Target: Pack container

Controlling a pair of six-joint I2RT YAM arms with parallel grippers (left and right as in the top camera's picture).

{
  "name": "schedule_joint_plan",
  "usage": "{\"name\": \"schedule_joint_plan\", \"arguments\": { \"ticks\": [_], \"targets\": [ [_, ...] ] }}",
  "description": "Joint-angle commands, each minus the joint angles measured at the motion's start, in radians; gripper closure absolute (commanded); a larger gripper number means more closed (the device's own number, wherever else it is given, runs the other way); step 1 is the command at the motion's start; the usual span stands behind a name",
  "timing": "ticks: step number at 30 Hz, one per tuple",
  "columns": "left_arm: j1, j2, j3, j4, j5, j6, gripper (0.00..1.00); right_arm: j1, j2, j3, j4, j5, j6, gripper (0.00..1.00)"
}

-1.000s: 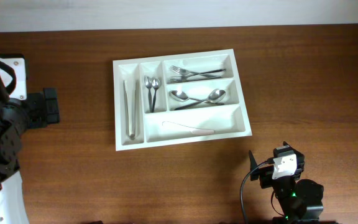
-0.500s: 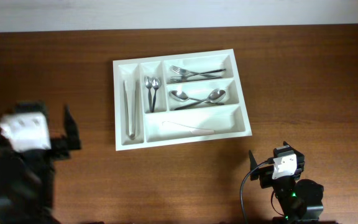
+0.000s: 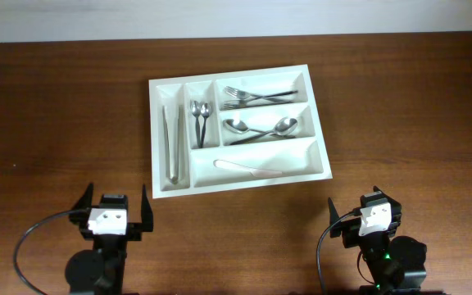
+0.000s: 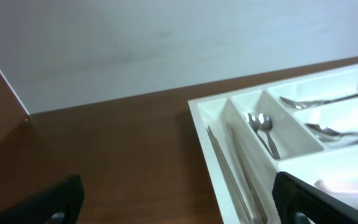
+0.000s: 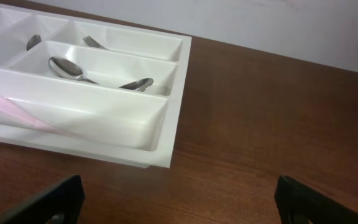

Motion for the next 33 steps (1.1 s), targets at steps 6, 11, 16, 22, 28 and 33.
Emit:
{"name": "schedule_joint_plan", "arguments": {
  "ticks": [6, 11, 16, 22, 28, 33],
  "targets": [
    [-0.004, -0.092, -0.102, 0.01, 0.022, -0.005, 0.01, 0.008, -0.01, -0.008, 0.0, 0.005, 0.004, 0.01],
    [-0.004, -0.092, -0.15, 0.032, 0.022, -0.005, 0.01, 0.008, -0.01, -0.008, 0.0, 0.005, 0.004, 0.01],
    [-0.004, -0.092, -0.156, 0.046, 0.022, -0.005, 0.01, 0.008, -0.01, -0.008, 0.0, 0.005, 0.004, 0.01],
    [-0.004, -0.092, -0.156, 0.046, 0.022, -0.005, 0.01, 0.008, -0.01, -0.008, 0.0, 0.005, 0.004, 0.01],
    [-0.004, -0.092, -0.156, 0.046, 0.022, -0.005, 0.01, 0.008, -0.01, -0.008, 0.0, 0.005, 0.004, 0.01],
    [-0.004, -0.092, -0.156, 0.046, 0.022, -0.005, 0.01, 0.008, -0.01, -0.008, 0.0, 0.005, 0.004, 0.01]
  ]
}}
